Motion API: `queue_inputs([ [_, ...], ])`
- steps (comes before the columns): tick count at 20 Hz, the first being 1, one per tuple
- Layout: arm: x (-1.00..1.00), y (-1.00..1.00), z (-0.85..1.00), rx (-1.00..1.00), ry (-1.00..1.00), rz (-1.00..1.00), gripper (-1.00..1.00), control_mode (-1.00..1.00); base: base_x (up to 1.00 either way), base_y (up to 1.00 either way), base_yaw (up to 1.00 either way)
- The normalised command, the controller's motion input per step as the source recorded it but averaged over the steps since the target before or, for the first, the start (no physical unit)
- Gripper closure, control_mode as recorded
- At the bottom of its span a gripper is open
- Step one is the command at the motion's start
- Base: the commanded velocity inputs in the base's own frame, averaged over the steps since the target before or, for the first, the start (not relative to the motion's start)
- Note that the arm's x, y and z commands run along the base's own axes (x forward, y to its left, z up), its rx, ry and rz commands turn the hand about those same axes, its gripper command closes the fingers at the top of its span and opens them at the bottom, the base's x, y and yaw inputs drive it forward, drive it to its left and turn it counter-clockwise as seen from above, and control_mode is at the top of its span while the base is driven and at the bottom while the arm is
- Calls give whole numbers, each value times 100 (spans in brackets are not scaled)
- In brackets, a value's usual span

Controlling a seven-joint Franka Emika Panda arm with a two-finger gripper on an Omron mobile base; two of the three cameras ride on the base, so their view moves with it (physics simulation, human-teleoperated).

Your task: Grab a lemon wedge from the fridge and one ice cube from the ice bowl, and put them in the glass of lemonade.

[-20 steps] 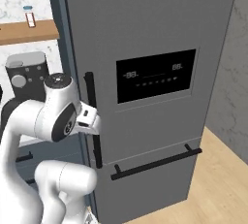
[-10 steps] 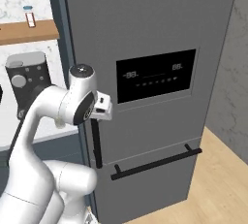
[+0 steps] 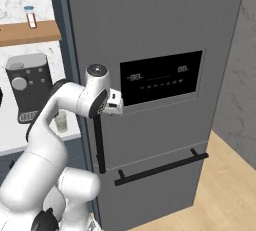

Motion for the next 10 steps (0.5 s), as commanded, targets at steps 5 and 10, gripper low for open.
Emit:
queue_inputs([
  [5,48,0,-31,0,-19,-2,-100,-100,0,0,0],
  [10,3,22,-21,1,-26,0,-100,-100,0,0,0],
])
